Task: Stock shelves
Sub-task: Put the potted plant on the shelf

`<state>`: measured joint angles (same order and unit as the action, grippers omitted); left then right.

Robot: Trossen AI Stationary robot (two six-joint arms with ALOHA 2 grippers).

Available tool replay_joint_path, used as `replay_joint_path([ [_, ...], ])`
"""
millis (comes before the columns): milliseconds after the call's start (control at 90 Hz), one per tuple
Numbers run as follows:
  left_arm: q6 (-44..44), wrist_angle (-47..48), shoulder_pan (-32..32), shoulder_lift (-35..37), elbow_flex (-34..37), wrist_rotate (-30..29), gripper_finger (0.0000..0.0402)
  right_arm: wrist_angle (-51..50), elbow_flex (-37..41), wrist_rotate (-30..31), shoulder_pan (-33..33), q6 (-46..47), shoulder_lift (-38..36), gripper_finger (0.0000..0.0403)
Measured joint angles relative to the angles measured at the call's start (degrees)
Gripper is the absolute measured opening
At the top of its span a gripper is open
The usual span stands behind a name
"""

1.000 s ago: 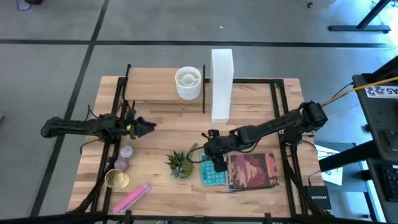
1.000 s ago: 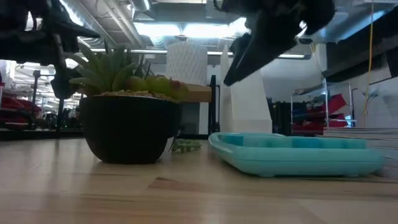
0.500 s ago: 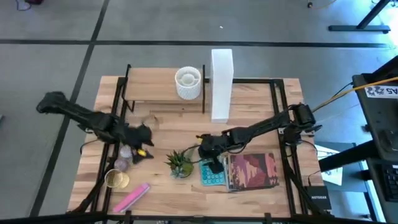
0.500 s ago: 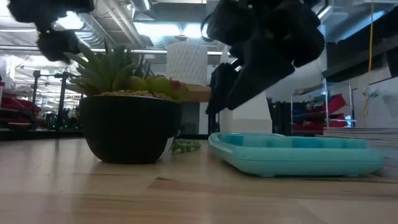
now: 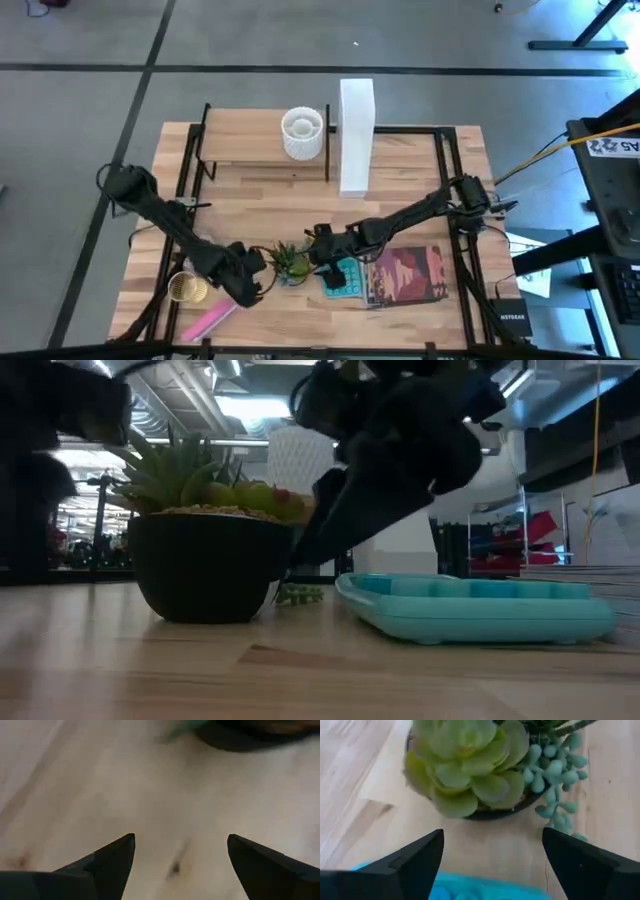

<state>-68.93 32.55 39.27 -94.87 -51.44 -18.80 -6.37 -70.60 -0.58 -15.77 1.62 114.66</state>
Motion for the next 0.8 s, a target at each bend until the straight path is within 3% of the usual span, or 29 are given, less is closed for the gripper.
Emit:
replay_joint_path([
  [411,7.5,-12.9,-1.8,-4.5,0.0,-17.7,0.0298,-0.1,-3.0,0.5,0.0,1.1,3.4,0.032],
  [633,11.5,-15.2,-3.6,-4.5,0.1,-18.4,0.0298,-0.3,-2.9,2.1,0.0,1.4,3.4,0.032],
  [800,8.8,-10.9,-3.1,-4.4,0.1,-15.2,0.0298,0.5,-2.9,2.7,0.0,1.6,3.4,0.032],
])
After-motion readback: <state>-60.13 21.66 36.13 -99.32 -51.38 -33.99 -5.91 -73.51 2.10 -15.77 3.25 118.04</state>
